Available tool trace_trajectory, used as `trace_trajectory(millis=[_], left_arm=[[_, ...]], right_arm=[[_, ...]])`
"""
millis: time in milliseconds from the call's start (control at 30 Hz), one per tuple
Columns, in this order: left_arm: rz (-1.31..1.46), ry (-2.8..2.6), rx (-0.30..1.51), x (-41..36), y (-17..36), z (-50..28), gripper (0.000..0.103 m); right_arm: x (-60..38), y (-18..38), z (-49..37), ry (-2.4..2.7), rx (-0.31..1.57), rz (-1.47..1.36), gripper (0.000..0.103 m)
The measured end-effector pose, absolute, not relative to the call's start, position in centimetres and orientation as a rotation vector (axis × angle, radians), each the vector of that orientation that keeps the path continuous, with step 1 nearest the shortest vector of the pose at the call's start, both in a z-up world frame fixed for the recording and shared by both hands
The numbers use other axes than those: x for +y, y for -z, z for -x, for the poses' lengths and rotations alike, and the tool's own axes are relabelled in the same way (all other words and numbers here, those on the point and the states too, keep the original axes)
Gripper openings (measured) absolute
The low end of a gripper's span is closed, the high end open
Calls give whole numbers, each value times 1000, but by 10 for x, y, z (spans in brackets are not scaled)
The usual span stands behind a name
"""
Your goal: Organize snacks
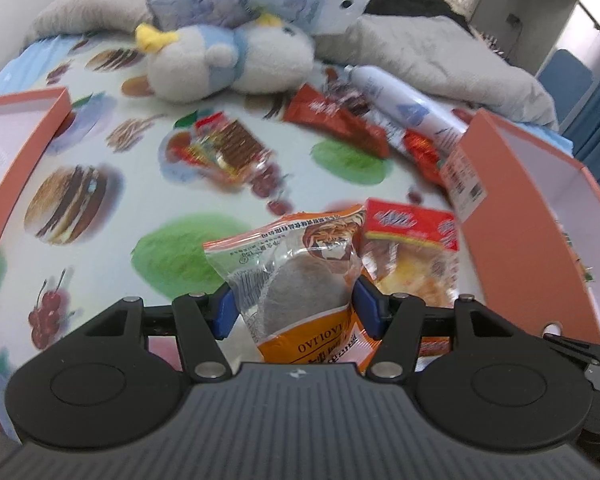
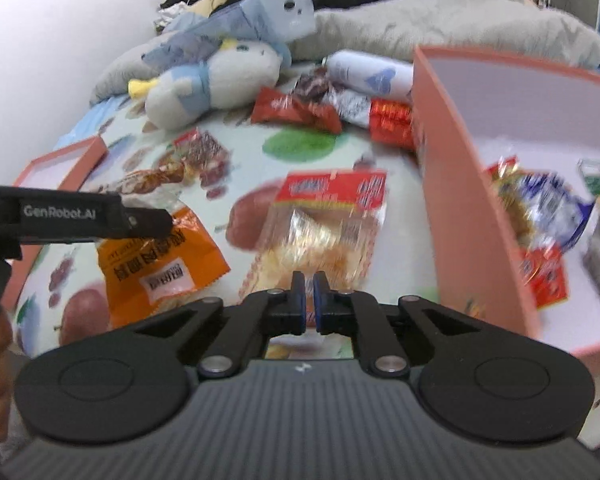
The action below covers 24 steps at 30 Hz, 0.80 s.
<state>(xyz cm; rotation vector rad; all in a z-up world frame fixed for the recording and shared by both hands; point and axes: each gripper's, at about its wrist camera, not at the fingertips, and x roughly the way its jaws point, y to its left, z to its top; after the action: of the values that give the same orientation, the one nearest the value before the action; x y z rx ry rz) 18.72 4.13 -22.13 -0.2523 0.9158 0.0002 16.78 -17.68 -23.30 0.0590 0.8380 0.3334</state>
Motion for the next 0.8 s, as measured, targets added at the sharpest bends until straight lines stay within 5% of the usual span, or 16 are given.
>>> trace_trajectory(millis=[167, 233, 800], left_arm=[[253, -24, 924, 53, 226, -182, 64], [254, -28, 926, 56, 227, -182, 64], [238, -15, 947, 48, 234, -183, 64]], right_arm=[[-160, 237, -162, -371, 772, 11, 64], [-155, 239, -162, -357, 749, 44, 69], [-154, 273, -192, -263, 808, 58, 74]])
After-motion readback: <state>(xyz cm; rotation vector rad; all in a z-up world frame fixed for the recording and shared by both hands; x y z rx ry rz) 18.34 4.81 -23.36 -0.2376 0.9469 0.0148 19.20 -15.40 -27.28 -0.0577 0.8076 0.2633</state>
